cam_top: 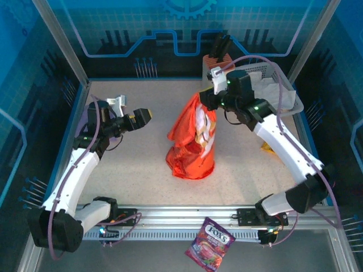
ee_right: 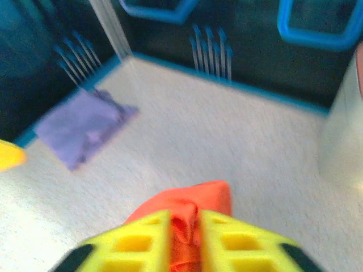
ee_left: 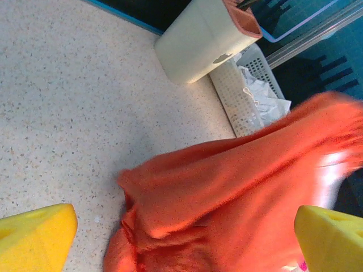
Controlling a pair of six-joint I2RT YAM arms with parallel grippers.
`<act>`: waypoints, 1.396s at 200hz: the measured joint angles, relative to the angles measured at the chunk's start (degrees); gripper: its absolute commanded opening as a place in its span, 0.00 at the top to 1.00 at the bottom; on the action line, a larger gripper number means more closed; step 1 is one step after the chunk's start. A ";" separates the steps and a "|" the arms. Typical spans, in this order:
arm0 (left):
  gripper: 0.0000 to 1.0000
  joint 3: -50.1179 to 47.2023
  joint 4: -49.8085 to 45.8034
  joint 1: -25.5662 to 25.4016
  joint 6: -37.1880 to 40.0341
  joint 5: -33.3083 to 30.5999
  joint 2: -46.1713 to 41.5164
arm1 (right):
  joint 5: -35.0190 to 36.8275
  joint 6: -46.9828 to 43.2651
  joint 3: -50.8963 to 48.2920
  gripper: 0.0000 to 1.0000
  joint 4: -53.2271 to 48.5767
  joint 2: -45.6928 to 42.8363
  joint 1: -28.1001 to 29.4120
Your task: Fold and stack the t-shirts
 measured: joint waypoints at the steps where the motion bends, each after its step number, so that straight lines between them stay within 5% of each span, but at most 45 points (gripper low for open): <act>1: 0.01 -0.02 0.00 0.00 0.00 -0.04 0.04 | -0.04 0.11 -0.04 0.54 -0.15 0.20 -0.11; 31: 0.02 -2.51 0.26 -0.22 -1.51 -0.98 1.57 | 0.83 3.65 -3.17 0.06 -4.83 4.92 -4.79; 74: 0.12 -7.08 2.32 -3.17 -4.55 -2.25 6.88 | 2.34 8.83 -16.31 0.04 -7.65 2.01 -4.66; 156: 0.16 -1.38 8.81 -18.62 -8.83 -6.86 28.41 | 6.58 25.09 -42.01 0.04 -8.94 -15.34 5.49; 235: 0.28 -0.59 25.70 -18.80 -19.63 -9.60 40.59 | 6.88 34.91 -47.87 0.15 -1.73 -8.81 12.15; 279: 0.60 -0.52 35.01 -19.30 -25.68 -10.67 45.22 | 5.60 36.76 -47.80 0.61 5.46 -3.72 12.66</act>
